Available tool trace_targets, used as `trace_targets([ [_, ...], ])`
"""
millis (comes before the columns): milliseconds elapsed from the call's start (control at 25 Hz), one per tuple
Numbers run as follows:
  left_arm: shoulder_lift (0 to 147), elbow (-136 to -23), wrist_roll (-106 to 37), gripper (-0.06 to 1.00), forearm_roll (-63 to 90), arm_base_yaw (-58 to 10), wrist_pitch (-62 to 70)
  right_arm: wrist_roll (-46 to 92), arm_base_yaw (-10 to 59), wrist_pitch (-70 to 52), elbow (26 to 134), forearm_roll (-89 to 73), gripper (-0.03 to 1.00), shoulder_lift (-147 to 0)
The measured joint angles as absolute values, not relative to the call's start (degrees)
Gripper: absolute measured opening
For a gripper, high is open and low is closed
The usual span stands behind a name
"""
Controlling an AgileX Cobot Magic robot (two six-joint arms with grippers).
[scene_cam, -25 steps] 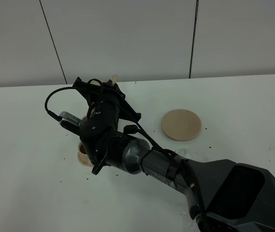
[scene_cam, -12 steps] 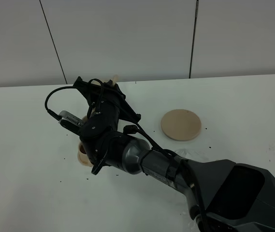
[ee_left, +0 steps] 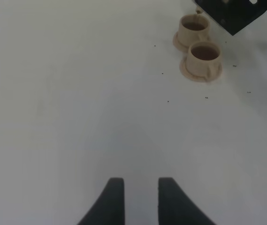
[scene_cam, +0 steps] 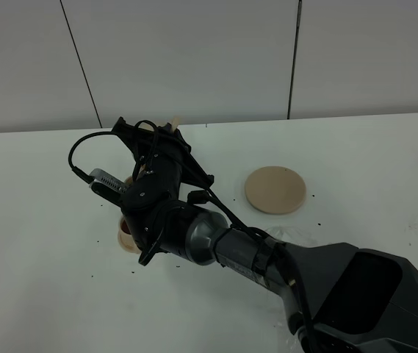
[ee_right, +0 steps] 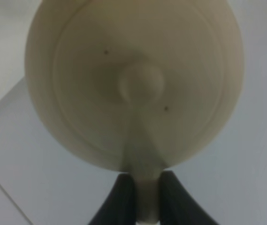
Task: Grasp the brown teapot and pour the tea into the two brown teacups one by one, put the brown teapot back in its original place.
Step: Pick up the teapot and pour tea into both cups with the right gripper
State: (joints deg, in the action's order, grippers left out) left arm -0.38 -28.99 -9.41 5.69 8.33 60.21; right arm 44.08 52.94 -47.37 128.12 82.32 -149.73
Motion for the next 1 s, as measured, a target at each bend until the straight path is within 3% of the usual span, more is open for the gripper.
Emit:
trace_targets([
  [1000, -0.38, -28.99, -9.41, 0.25, 5.69, 8.33, 60.21, 43.91, 52.94, -49.61, 128.12, 78.38, 0.1, -149.73],
])
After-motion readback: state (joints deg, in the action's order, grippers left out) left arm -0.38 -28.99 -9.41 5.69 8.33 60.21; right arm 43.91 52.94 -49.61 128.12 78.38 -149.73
